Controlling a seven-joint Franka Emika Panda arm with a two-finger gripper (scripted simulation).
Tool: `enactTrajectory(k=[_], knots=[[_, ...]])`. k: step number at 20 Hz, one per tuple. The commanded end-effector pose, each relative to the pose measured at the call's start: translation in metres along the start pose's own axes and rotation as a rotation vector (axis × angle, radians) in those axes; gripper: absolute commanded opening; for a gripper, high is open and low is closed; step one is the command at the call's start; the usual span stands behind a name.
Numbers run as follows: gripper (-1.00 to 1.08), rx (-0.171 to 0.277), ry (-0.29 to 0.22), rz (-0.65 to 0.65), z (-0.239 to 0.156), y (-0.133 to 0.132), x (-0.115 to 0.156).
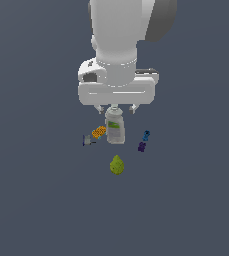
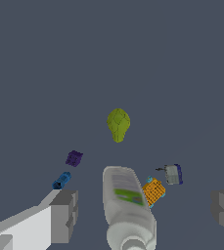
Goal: Pick up a designated object from a clutter of objects.
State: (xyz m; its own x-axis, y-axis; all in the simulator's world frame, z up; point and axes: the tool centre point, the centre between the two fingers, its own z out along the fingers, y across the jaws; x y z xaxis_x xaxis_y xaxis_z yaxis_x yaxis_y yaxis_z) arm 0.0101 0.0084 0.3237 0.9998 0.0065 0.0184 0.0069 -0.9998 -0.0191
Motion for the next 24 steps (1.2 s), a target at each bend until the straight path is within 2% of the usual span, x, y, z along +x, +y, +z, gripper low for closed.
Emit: enactTrajectory(k=[1, 11, 18, 24], knots=[[1.0, 0.0, 0.0, 0.0, 0.0, 0.0, 0.0], [1.0, 0.008, 0.033, -0.035, -0.01, -0.034, 0.006], [1.0, 0.008, 0.03, -0.018, -0.001, -0.032, 0.01], [1.0, 0.007, 0.023, 0.037, 0.027, -0.029, 0.02]])
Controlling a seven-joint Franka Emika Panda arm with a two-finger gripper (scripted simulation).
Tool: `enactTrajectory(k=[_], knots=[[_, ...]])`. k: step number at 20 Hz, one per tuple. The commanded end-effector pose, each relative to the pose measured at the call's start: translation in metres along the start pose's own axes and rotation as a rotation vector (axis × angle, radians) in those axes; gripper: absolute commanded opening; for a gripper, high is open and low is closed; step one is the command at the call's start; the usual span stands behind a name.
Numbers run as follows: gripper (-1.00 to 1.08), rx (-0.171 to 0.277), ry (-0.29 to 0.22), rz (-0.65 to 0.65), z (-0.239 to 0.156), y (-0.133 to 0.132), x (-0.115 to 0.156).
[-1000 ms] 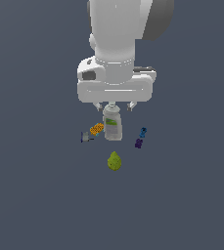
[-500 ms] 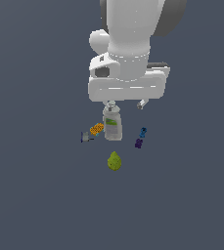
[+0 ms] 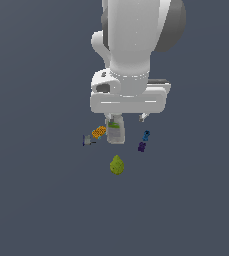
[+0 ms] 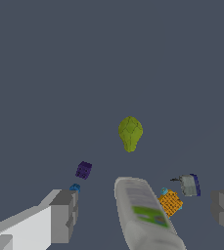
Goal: Pick up a designated object from a clutter of objects.
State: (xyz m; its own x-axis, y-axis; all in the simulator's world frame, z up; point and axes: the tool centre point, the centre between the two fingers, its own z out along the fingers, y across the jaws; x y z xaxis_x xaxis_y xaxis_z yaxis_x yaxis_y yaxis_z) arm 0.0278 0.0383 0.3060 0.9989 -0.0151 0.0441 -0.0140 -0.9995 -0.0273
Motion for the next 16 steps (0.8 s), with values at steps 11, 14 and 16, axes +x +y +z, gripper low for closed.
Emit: enactTrajectory(k=[11, 14, 16], knots=[[1.0, -0.014, -0.024, 0.213, 0.119, 0.013, 0.024], [1.0, -0.02, -0.029, 0.266, 0.15, 0.017, 0.026], [1.0, -0.023, -0.032, 0.295, 0.168, 0.019, 0.026]])
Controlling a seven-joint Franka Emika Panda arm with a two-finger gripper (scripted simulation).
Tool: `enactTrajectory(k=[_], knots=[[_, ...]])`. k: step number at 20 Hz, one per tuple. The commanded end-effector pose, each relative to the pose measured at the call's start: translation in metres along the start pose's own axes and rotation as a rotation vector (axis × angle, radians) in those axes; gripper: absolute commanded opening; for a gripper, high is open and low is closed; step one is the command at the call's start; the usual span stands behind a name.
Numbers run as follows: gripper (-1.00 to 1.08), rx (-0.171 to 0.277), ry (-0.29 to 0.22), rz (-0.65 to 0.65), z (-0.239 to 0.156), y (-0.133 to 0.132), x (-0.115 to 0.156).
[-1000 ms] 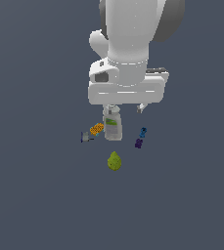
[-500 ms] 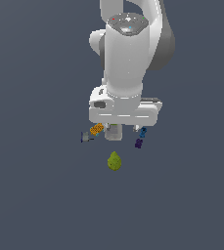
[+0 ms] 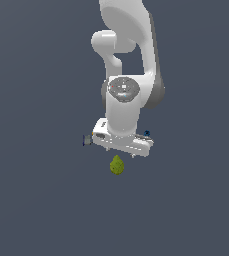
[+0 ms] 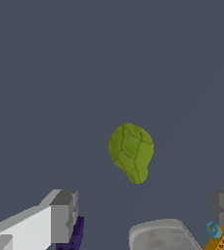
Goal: Pick up a designated object from a clutter of objects.
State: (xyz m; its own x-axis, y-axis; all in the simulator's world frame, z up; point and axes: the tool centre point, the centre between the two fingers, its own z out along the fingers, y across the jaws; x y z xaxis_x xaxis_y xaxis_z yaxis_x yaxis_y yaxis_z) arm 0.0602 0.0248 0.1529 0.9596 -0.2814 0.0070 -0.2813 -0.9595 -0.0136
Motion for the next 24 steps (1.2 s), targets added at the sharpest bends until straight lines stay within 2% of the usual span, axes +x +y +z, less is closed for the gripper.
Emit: enactTrajectory(k=[1, 7, 17, 24], knots=[[1.0, -0.004, -0.001, 0.037, 0.021, 0.002, 0.002], [1.0, -0.012, -0.005, 0.091, 0.053, 0.006, 0.002], [1.0, -0.014, -0.008, 0.101, 0.066, 0.007, 0.002], [1.0, -0.014, -0.007, 0.104, 0.098, 0.008, 0.001]])
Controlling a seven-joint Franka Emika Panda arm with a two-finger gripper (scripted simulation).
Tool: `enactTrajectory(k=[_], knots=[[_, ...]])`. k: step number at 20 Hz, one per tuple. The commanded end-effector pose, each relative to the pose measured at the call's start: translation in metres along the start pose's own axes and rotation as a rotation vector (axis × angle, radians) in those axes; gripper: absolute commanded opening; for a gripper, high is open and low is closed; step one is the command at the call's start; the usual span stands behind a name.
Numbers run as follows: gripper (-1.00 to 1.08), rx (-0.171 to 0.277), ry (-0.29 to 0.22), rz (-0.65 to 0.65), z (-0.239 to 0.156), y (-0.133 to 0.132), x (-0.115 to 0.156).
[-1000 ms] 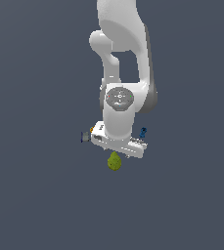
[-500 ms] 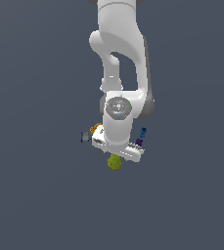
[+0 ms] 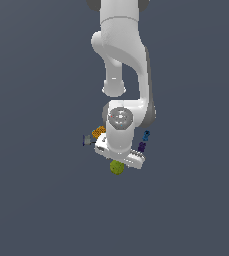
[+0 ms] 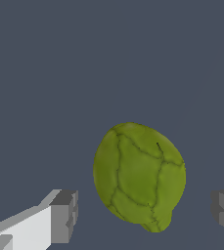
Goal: Pick up a designated object from a clutter of objects.
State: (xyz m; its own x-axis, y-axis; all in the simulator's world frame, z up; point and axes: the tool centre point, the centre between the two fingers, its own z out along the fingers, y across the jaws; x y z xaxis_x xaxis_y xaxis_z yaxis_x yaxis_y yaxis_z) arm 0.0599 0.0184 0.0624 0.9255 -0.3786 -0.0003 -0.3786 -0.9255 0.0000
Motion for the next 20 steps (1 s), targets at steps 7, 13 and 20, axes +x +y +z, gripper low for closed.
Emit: enactTrajectory(k=[7, 13, 20], knots=[[1.0, 0.0, 0.0, 0.001, 0.0216, -0.0004, 0.0007], [-1.0, 0.0, 0.0, 0.001, 0.0216, -0.0004, 0.0007], [-1.0, 0.0, 0.0, 0.001, 0.0196, -0.0007, 0.0008]])
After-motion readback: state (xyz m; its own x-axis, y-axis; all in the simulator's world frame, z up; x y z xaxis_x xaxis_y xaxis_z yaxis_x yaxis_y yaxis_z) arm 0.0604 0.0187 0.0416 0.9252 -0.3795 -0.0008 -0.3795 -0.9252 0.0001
